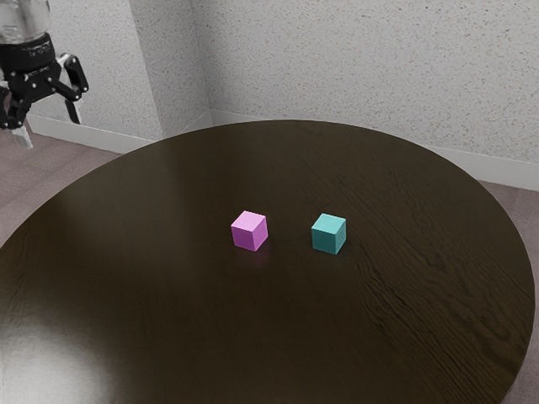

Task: Pick up the blue block with one arm, and put the blue block on the pink block with one arm

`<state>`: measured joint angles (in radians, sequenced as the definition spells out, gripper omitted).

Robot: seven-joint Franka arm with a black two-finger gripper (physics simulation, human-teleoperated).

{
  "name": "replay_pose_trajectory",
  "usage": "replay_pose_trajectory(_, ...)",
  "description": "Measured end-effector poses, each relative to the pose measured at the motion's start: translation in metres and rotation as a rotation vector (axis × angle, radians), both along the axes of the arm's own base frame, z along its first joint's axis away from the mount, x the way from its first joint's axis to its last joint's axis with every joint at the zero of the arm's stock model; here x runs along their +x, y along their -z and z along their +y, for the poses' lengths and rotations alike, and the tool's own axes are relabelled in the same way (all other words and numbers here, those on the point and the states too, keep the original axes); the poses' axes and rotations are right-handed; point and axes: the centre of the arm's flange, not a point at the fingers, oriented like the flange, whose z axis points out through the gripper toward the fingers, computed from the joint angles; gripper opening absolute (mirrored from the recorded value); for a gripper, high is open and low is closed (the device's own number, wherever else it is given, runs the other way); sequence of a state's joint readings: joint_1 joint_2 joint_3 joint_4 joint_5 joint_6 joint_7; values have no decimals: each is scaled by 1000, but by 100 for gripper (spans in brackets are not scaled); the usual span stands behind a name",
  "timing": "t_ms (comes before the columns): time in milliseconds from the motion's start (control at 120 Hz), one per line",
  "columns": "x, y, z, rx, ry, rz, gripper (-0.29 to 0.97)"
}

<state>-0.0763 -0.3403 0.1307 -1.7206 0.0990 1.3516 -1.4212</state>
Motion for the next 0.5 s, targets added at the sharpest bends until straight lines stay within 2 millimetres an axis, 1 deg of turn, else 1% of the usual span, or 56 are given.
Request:
replay_pose_trajectory(50,2,5,-1,13,-6,10,68)
replay_pose_trajectory(125,4,5,-2,29,-13,-1,68)
replay_pose_trajectory(142,4,6,1,35,-20,-1,68)
replay_pose_trajectory(192,16,17,16,50,-52,19,68)
replay_pose_trajectory(208,19,19,18,54,-57,23,68)
replay_pose_trajectory(225,24,24,16,60,-55,33,68)
replay_pose_trajectory(258,32,34,1,70,-24,55,68)
replay_pose_trajectory(300,32,35,-19,79,11,66,68)
replay_pose_trajectory(358,28,36,-34,80,48,74,68)
replay_pose_trajectory(400,30,39,-48,77,108,77,68)
replay_pose_trajectory(408,30,41,-52,77,126,79,68)
replay_pose_trajectory(475,33,77,-98,80,293,114,68)
replay_pose_trajectory(500,38,92,-117,79,355,127,68)
